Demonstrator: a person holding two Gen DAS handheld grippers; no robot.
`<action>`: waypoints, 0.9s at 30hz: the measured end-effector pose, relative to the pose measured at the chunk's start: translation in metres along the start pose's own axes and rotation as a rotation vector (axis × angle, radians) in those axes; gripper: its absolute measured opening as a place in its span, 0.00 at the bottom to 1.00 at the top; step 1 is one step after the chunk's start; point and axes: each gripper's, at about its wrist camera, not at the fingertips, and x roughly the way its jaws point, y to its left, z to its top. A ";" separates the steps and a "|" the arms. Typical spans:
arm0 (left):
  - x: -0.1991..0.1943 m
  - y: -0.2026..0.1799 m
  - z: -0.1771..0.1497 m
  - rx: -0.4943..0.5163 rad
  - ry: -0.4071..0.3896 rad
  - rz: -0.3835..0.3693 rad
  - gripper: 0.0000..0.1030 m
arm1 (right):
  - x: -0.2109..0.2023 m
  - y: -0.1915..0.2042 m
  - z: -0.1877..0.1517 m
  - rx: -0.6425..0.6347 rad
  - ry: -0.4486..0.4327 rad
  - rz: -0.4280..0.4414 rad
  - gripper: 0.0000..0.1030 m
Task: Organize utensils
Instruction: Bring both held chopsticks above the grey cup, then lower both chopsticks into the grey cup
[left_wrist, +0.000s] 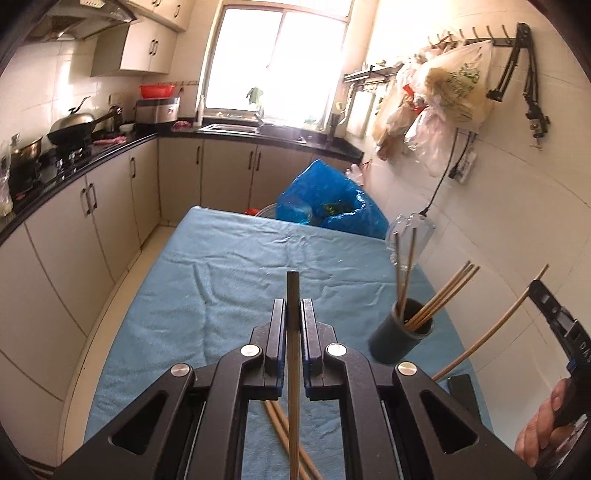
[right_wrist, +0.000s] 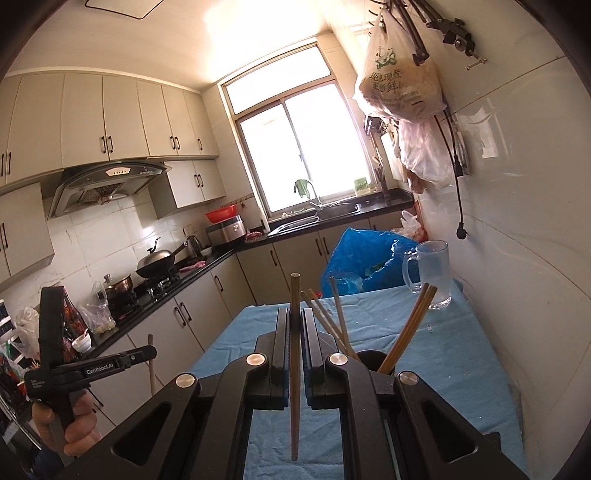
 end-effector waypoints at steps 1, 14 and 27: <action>-0.001 -0.005 0.003 0.005 -0.005 -0.006 0.06 | -0.002 -0.001 0.000 0.001 -0.003 -0.001 0.06; -0.001 -0.070 0.052 0.053 -0.118 -0.104 0.06 | -0.014 -0.019 0.022 0.005 -0.078 -0.054 0.06; 0.055 -0.110 0.100 -0.038 -0.227 -0.147 0.06 | 0.011 -0.050 0.050 0.037 -0.173 -0.185 0.06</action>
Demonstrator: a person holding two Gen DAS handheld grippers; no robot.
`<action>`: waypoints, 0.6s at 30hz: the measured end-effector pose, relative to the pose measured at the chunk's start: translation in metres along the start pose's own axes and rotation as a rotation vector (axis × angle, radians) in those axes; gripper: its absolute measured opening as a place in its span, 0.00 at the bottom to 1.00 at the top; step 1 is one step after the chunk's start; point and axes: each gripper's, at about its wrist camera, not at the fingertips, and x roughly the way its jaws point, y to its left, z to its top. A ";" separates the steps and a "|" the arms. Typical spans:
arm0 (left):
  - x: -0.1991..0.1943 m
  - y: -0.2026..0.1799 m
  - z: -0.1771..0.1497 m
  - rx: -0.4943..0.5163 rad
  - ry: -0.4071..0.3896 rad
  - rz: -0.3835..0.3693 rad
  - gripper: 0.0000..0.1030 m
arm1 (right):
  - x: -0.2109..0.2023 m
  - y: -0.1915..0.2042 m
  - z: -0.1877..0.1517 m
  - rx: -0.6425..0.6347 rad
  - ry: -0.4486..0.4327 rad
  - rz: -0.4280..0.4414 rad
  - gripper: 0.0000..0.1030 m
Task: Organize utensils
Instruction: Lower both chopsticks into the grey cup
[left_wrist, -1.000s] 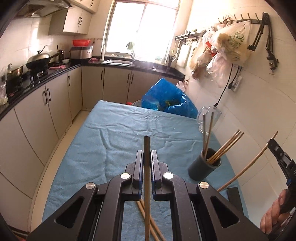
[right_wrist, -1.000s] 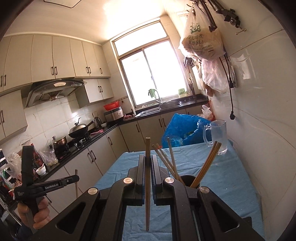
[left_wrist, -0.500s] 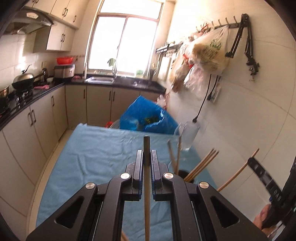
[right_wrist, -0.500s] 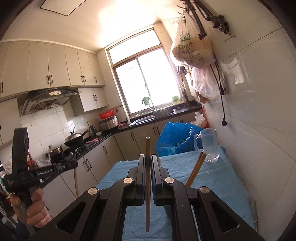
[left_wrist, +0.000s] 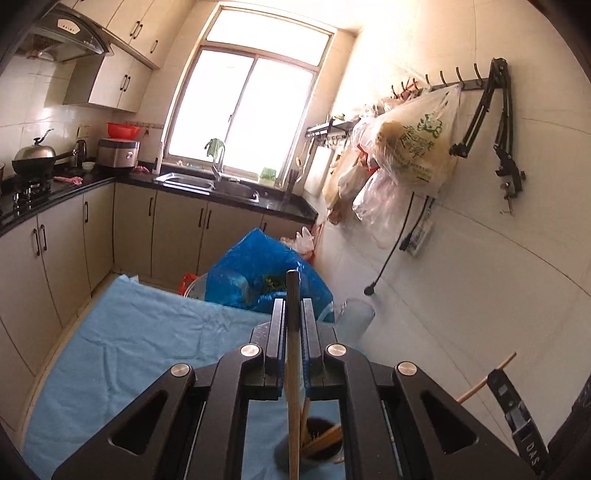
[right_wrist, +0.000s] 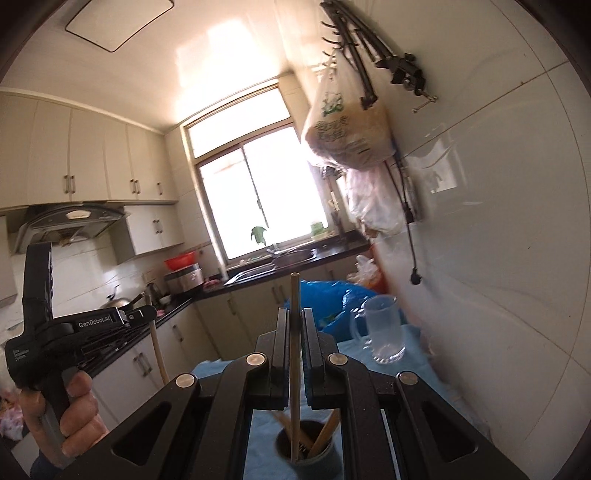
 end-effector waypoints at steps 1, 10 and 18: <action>0.007 -0.002 0.000 -0.007 -0.008 0.000 0.06 | 0.004 -0.003 0.000 0.007 0.007 -0.002 0.06; 0.057 -0.005 -0.007 -0.049 0.008 0.003 0.06 | 0.034 -0.015 -0.005 0.016 0.049 -0.015 0.06; 0.094 -0.003 -0.027 -0.058 0.054 0.010 0.06 | 0.055 -0.020 -0.018 0.005 0.106 -0.011 0.06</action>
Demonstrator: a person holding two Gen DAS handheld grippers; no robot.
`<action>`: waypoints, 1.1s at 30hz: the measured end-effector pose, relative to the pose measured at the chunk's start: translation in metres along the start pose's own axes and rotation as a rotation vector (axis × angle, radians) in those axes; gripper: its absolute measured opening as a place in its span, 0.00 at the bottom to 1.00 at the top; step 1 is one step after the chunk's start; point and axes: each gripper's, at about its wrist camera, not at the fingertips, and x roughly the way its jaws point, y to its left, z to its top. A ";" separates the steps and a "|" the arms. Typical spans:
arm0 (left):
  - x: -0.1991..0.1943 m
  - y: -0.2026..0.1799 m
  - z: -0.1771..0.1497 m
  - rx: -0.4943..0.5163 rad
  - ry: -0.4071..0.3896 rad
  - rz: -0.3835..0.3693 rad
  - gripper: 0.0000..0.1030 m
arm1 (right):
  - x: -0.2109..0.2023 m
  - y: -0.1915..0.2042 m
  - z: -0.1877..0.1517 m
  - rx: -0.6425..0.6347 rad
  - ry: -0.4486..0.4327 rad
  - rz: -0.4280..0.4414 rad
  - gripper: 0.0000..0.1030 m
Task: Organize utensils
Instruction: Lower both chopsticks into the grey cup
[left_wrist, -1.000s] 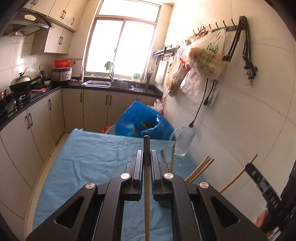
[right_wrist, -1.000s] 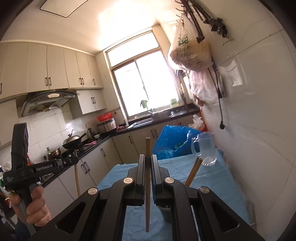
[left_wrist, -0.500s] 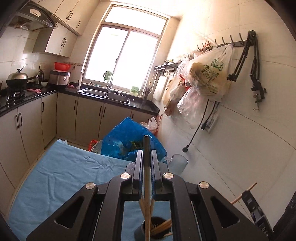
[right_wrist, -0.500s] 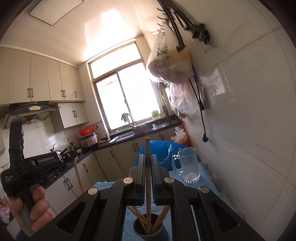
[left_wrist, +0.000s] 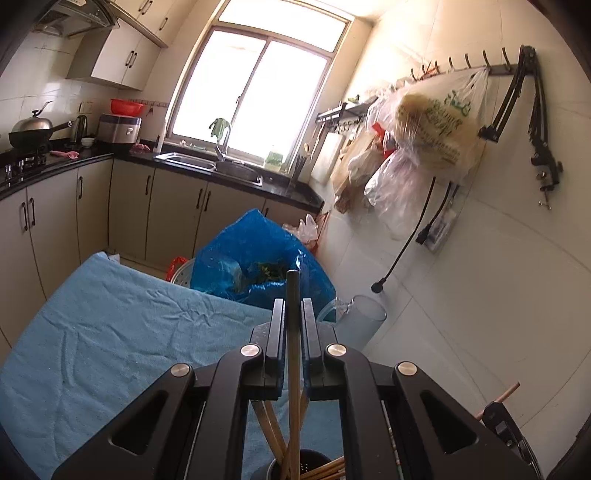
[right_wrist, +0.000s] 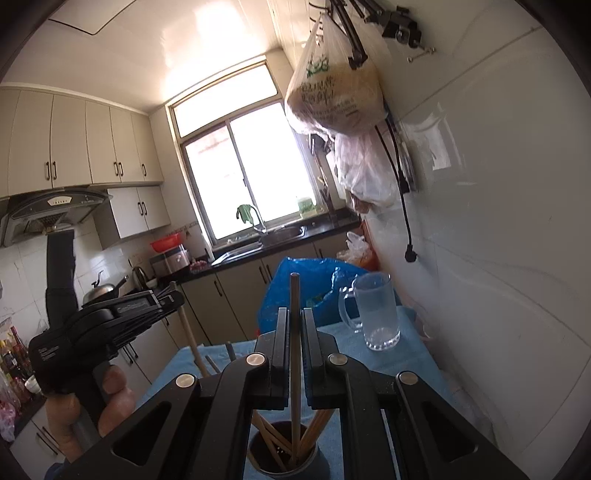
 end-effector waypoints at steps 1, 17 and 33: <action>0.003 0.000 -0.003 0.005 0.003 0.006 0.06 | 0.001 0.000 -0.002 0.000 0.006 0.000 0.06; -0.011 -0.001 0.011 -0.006 -0.026 -0.025 0.06 | 0.004 0.004 -0.012 -0.012 0.025 -0.009 0.06; 0.003 0.007 -0.019 0.034 0.034 0.012 0.06 | 0.010 0.002 -0.020 -0.004 0.090 -0.007 0.07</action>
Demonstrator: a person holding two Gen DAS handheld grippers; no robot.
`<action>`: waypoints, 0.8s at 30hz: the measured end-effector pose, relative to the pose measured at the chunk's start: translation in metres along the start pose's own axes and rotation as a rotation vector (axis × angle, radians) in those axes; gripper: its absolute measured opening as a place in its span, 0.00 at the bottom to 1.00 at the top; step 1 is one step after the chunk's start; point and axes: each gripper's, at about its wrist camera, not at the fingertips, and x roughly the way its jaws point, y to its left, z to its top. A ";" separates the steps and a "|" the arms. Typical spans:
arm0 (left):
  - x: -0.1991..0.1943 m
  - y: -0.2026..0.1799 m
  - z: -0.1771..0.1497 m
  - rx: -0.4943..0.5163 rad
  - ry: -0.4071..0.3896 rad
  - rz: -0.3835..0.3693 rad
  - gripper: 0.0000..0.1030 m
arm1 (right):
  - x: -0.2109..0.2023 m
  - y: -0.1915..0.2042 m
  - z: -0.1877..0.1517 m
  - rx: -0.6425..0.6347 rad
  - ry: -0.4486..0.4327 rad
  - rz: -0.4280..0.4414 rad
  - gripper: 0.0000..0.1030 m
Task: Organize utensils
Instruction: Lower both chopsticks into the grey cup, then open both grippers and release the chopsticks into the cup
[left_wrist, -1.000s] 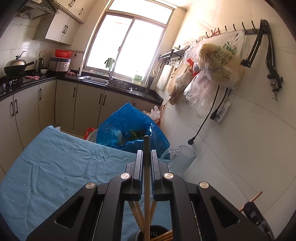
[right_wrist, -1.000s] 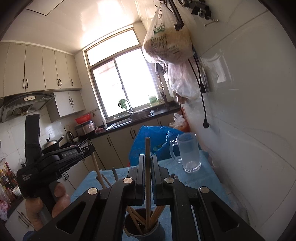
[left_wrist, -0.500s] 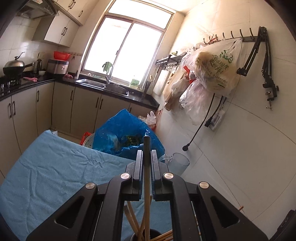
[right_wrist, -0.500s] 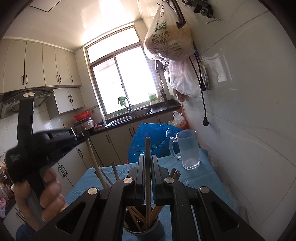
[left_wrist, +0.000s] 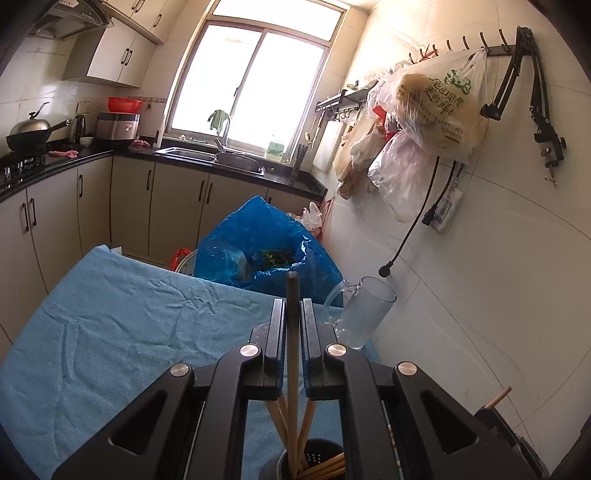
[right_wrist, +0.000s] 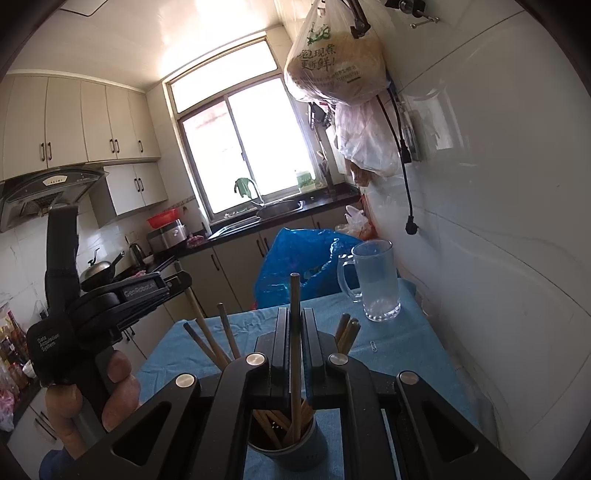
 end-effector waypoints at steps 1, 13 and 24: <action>-0.002 0.000 0.000 0.004 0.003 -0.002 0.06 | 0.000 0.000 0.001 0.001 0.003 0.002 0.07; -0.059 0.018 0.002 0.009 -0.025 0.011 0.49 | -0.058 0.013 0.016 -0.042 -0.115 -0.028 0.40; -0.161 0.070 -0.060 0.117 -0.090 0.203 0.71 | -0.113 0.052 -0.025 -0.202 -0.208 0.007 1.00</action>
